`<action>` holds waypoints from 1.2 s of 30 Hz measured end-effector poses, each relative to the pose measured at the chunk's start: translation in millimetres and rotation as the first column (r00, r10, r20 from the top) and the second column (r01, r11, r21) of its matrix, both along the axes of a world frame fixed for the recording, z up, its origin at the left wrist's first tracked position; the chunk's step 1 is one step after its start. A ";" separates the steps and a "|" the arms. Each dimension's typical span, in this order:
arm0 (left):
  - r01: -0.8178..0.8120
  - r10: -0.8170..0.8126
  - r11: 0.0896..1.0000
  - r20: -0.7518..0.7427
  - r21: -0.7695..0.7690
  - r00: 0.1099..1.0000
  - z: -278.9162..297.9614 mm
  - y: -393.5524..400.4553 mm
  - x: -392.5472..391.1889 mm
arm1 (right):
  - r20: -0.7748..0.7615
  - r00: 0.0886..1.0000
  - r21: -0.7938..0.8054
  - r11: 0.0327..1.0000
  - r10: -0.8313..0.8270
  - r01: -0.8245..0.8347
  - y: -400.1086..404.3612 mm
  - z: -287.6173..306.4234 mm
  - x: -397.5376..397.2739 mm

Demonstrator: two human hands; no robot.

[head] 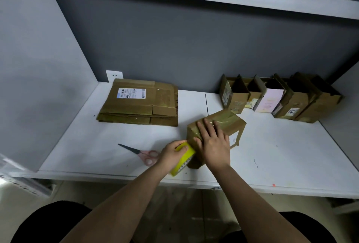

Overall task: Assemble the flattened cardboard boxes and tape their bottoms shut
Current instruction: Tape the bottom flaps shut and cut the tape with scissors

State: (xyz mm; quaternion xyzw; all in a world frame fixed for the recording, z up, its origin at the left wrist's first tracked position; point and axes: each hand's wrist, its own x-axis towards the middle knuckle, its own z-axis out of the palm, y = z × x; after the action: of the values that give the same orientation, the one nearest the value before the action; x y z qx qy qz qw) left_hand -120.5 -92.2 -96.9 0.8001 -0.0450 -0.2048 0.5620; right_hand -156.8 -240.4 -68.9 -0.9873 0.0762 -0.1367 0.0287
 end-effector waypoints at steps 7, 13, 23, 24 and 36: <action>0.016 -0.016 0.996 -0.008 0.083 1.000 -3.7 1.2 -3.6 | 0.034 0.998 0.040 0.998 0.043 -0.044 -7.7 -8.6 -14.5; 0.033 -0.043 0.985 0.054 0.168 0.998 3.7 6.0 -1.9 | 0.008 0.999 0.165 0.985 0.051 -0.051 -9.1 3.4 -23.5; -0.185 -0.304 0.664 0.487 0.725 0.819 50.8 63.8 18.8 | 0.071 0.993 0.156 0.982 0.098 -0.108 10.7 45.9 3.9; -0.234 -0.364 0.591 0.514 0.772 0.776 52.7 73.2 22.2 | 0.078 0.987 0.157 0.976 0.142 -0.153 20.8 47.3 9.1; -0.237 -0.502 0.353 0.398 0.905 0.768 15.0 162.5 31.4 | -0.449 0.836 -0.086 0.916 0.315 -0.391 146.5 -16.9 56.2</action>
State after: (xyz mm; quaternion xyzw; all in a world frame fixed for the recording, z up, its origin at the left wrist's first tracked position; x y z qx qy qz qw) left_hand -89.1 70.3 -81.9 0.9824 -0.1742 0.0343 -0.0586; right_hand -100.6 -93.9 -85.8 -0.9885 -0.1156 0.0837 -0.0505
